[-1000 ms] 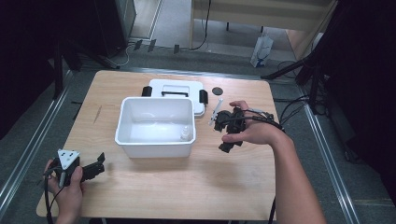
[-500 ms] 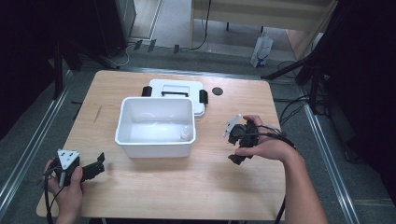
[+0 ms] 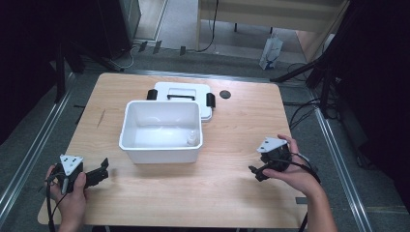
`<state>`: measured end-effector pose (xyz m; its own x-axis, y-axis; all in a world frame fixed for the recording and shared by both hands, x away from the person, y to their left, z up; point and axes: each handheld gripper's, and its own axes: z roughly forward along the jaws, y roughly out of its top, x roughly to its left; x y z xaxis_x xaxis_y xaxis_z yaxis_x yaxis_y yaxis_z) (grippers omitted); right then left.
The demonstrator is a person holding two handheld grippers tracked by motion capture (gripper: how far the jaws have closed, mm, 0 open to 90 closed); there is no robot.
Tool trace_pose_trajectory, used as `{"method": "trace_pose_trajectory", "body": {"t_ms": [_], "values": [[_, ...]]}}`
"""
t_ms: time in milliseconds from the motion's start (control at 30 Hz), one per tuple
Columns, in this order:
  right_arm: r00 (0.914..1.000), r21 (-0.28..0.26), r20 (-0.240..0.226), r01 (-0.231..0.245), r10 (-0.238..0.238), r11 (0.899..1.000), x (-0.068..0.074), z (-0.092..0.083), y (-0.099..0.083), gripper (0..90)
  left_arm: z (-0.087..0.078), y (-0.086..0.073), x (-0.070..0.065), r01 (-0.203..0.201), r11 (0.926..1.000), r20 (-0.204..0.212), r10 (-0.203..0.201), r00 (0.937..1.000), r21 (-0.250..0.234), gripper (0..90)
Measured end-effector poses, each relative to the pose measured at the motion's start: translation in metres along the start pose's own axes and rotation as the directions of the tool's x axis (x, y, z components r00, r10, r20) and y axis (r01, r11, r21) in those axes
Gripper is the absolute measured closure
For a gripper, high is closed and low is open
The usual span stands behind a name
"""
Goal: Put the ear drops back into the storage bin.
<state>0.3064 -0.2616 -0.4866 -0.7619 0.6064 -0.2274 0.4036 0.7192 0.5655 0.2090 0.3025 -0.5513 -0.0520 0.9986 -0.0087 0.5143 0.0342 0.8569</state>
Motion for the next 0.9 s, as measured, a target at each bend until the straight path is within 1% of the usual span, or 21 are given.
{"method": "trace_pose_trajectory", "body": {"t_ms": [33,67,100,167,267,300,333,367,433,467,500,533,567,600,633,667,700,733,767,800,900], "values": [[0.9995,-0.018,-0.004,-0.03,0.03,0.999,0.0,-0.001,-0.008,0.0,0.0,0.0,0.0,0.001,1.0,0.001,-0.001,1.0,-0.001,0.4],[0.9995,-0.018,-0.004,-0.03,0.03,0.999,0.0,-0.001,-0.008,0.0,0.0,0.0,0.0,0.001,1.0,0.001,-0.001,1.0,-0.001,0.4],[0.9966,-0.057,0.008,-0.081,0.082,0.995,0.0,-0.004,-0.026,0.0,0.0,0.0,0.001,0.007,1.0,0.002,-0.007,1.0,0.002,0.4],[0.9916,-0.084,0.001,-0.129,0.129,0.988,0.002,-0.006,-0.039,0.0,0.001,0.0,0.0,0.005,1.0,0.0,-0.005,1.0,-0.001,0.4],[0.987,-0.099,0.005,-0.159,0.161,0.982,0.007,-0.008,-0.053,0.0,0.001,0.0,0.0,0.004,1.0,-0.002,-0.004,1.0,0.001,0.4],[0.9821,-0.118,0.002,-0.187,0.189,0.975,0.011,-0.01,-0.068,0.0,0.001,0.0,0.0,0.006,1.0,-0.003,-0.006,1.0,0.0,0.4],[0.9821,-0.118,0.002,-0.187,0.189,0.975,0.011,-0.01,-0.068,0.0,0.001,0.0,0.0,0.006,1.0,-0.003,-0.006,1.0,0.0,0.4],[0.9724,-0.143,-0.003,-0.231,0.233,0.962,0.016,-0.011,-0.081,0.0,0.001,0.0,0.0,0.005,1.0,-0.005,-0.005,1.0,0.0,0.4],[0.9604,-0.168,0.007,-0.273,0.278,0.947,0.019,-0.012,-0.094,0.0,0.001,0.0,0.0,0.0,1.0,-0.007,0.0,1.0,0.004,0.4],[0.9501,-0.197,0.027,-0.3,0.311,0.934,0.021,-0.012,-0.101,0.0,0.0,0.0,0.0,-0.001,1.0,-0.007,0.001,1.0,0.005,0.4],[0.9501,-0.197,0.027,-0.3,0.311,0.934,0.021,-0.012,-0.101,0.0,0.0,0.0,0.0,-0.001,1.0,-0.007,0.001,1.0,0.005,0.4],[0.923,-0.271,0.046,-0.357,0.382,0.894,0.023,-0.015,-0.111,0.0,0.0,0.0,-0.001,-0.004,1.0,-0.006,0.004,1.0,0.003,0.4],[0.9059,-0.308,0.033,-0.393,0.422,0.866,0.024,-0.016,-0.115,0.0,0.001,0.0,-0.001,-0.007,1.0,-0.006,0.007,1.0,0.001,0.4],[0.8905,-0.336,0.021,-0.422,0.454,0.842,0.024,-0.018,-0.118,0.0,0.001,0.0,-0.001,-0.011,0.9999,-0.004,0.011,0.9999,0.004,0.4],[0.8775,-0.357,0.028,-0.439,0.479,0.825,0.025,-0.018,-0.12,0.0,0.001,0.0,-0.001,-0.013,0.9999,-0.002,0.013,0.9999,0.004,0.4],[0.8775,-0.357,0.028,-0.439,0.479,0.825,0.025,-0.018,-0.12,0.0,0.001,0.0,-0.001,-0.013,0.9999,-0.002,0.013,0.9999,0.004,0.4],[0.8679,-0.37,0.037,-0.448,0.495,0.813,0.025,-0.019,-0.122,0.0,0.001,0.0,-0.001,-0.018,0.9998,-0.002,0.018,0.9998,0.006,0.4],[0.8451,-0.396,0.042,-0.476,0.533,0.786,0.024,-0.021,-0.125,0.0,0.001,0.0,-0.002,-0.018,0.9998,-0.002,0.018,0.9998,0.005,0.4],[0.8451,-0.396,0.042,-0.476,0.533,0.786,0.024,-0.021,-0.125,0.0,0.001,0.0,-0.002,-0.018,0.9998,0.0,0.018,0.9998,0.005,0.4],[0.835,-0.412,0.045,-0.485,0.548,0.772,0.023,-0.021,-0.126,0.0,0.001,0.0,-0.002,-0.018,0.9998,0.001,0.018,0.9998,0.005,0.4],[0.8285,-0.418,0.038,-0.495,0.559,0.762,0.022,-0.022,-0.127,0.0,0.001,0.0,-0.001,-0.017,0.9998,0.0,0.017,0.9999,0.005,0.4]]}}
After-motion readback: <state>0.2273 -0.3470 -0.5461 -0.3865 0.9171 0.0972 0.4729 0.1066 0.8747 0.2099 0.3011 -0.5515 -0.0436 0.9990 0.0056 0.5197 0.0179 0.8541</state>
